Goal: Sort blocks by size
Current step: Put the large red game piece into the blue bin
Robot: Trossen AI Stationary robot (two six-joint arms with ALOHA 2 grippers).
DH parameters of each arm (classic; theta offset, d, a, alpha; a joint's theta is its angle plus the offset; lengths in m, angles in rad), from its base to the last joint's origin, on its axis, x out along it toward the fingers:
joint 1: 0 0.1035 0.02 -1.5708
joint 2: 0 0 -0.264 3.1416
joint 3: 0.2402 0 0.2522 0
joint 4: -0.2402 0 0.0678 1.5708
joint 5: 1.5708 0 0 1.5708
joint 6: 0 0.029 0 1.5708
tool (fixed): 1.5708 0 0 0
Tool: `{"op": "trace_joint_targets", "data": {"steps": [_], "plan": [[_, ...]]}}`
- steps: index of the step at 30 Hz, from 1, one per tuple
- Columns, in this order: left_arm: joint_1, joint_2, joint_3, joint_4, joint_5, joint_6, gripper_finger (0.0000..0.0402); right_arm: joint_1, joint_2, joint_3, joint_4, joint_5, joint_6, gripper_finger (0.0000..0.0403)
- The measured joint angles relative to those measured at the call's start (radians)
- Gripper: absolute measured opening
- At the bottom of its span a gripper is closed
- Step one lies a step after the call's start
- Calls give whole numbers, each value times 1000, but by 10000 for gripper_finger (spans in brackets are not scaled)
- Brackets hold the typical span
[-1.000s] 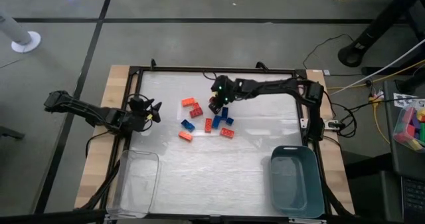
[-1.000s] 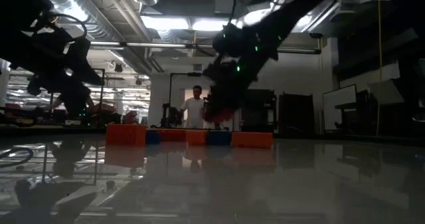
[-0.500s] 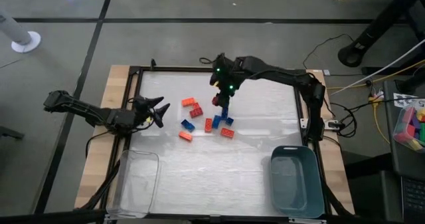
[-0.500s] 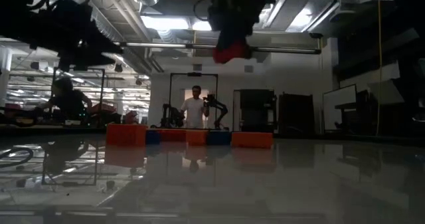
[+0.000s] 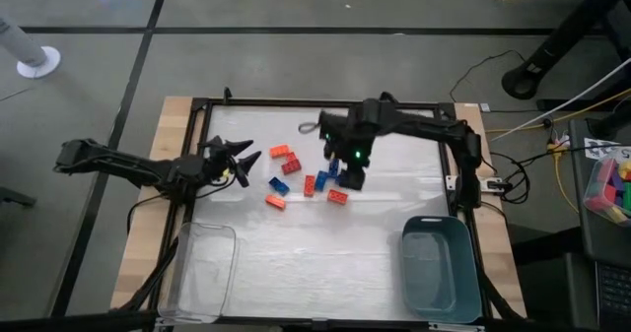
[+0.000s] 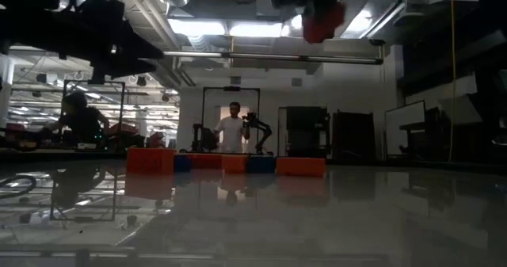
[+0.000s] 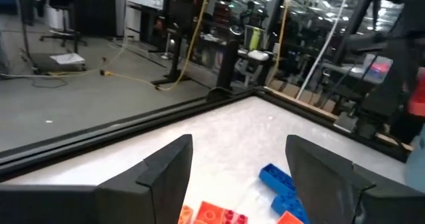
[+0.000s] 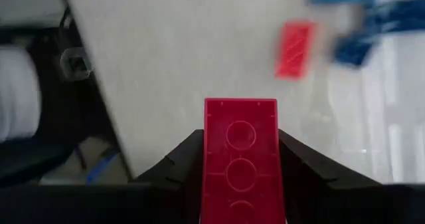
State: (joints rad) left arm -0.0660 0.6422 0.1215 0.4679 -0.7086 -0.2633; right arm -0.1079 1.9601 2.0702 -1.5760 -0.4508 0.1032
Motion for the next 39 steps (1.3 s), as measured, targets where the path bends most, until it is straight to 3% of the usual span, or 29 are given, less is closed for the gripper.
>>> {"op": "trace_joint_targets", "data": {"steps": [5,9,13,19,26,34,39], "plan": [[34,84,1,37,60,-43,230,123,-36,-24,5,-9,17,146],[42,144,6,56,80,-54,230,212,-120,-130,5,135,55,146],[42,193,9,125,80,-50,230,293,-258,-321,2,215,218,146],[42,246,10,271,79,5,230,443,-428,-559,5,204,484,147],[59,285,11,332,78,42,230,522,-504,-720,5,93,494,147],[159,364,11,330,82,57,230,520,-504,-837,68,91,494,147],[221,428,19,325,165,55,230,520,-504,-873,72,75,494,147]]}}
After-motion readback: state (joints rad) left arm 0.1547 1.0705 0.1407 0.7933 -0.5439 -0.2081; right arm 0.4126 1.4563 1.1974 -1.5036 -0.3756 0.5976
